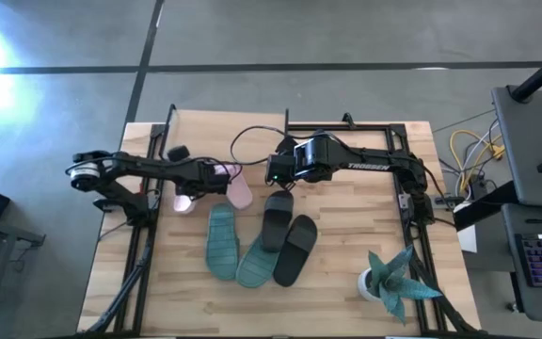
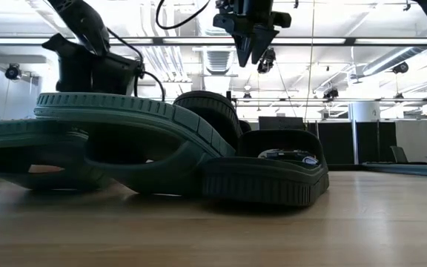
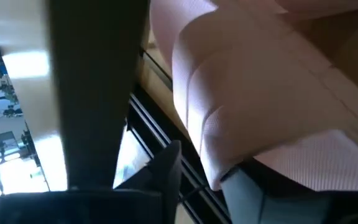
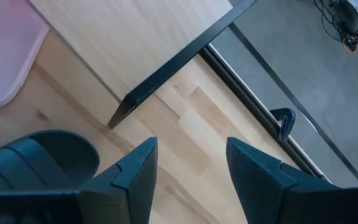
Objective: Pick and place slides into the shelf
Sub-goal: Put the pink slide under the shelf, then adjust the right pink slide under the shelf
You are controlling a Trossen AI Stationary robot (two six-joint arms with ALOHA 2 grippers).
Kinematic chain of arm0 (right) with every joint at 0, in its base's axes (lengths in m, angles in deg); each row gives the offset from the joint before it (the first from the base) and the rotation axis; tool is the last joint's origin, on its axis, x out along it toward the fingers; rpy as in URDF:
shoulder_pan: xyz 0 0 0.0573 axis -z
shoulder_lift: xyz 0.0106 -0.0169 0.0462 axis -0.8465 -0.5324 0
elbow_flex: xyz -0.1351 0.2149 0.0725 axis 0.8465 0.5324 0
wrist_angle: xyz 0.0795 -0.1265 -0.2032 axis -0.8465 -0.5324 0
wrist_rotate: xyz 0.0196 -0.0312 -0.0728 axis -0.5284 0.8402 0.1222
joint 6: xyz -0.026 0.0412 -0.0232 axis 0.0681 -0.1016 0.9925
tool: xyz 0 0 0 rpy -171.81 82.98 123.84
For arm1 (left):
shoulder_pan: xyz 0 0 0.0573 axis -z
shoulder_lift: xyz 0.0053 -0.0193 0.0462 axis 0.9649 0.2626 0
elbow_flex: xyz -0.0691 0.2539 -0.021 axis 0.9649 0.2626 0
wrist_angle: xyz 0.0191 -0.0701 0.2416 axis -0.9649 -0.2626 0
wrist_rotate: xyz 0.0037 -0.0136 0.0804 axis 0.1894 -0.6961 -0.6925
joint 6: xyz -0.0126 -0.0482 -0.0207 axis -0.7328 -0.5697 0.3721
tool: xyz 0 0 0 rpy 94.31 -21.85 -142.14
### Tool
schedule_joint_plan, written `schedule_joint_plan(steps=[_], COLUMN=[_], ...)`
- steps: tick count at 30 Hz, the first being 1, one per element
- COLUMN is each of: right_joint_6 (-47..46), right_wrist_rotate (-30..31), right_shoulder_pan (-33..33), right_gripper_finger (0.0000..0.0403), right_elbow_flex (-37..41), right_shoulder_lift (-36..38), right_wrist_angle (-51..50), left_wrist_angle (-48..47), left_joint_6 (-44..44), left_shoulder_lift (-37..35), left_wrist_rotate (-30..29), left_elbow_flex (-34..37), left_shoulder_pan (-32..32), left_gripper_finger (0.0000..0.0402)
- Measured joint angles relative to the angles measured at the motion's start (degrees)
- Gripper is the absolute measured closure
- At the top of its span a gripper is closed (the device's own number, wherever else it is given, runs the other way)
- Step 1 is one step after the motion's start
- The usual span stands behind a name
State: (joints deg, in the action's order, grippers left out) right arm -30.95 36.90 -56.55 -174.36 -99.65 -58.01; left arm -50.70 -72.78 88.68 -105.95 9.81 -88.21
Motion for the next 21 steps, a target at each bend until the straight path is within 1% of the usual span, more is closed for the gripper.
schedule_joint_plan(steps=[2, 4, 7, 10, 15, 17, 21], right_joint_6=[0.00, 0.00, 0.01, 0.03, 1.59, 4.49, 15.06], right_wrist_rotate=[-0.02, -0.01, -0.02, -0.09, -2.55, -3.19, -5.54], right_shoulder_pan=[0.00, 0.00, 0.00, 0.00, 0.00, -0.26, -2.31], right_gripper_finger=[0.0220, 0.0220, 0.0220, 0.0220, 0.0220, 0.0220, 0.0220], right_elbow_flex=[0.04, 0.08, 0.09, 0.09, 0.11, 0.11, 0.15], right_shoulder_lift=[0.00, 0.00, 0.00, 0.00, 0.00, 0.00, 0.00], right_wrist_angle=[-0.02, -0.11, -0.15, -0.21, -0.74, -0.83, -0.90], left_wrist_angle=[-0.67, -2.29, -5.67, -8.08, -8.52, -8.41, -8.45], left_joint_6=[-0.47, -2.44, -5.48, -6.88, -6.57, -6.64, -7.49], left_shoulder_lift=[0.41, 0.51, -0.09, -1.30, -4.24, -5.47, -7.98], left_wrist_rotate=[0.41, 2.33, 4.76, 6.87, 14.38, 16.56, 19.63], left_elbow_flex=[-0.15, -1.03, -2.14, -3.50, -6.28, -7.53, -9.28], left_shoulder_pan=[0.04, 0.28, 0.50, 1.29, 4.29, 6.18, 12.12], left_gripper_finger=[0.0280, 0.0261, 0.0241, 0.0230, 0.0226, 0.0226, 0.0226])
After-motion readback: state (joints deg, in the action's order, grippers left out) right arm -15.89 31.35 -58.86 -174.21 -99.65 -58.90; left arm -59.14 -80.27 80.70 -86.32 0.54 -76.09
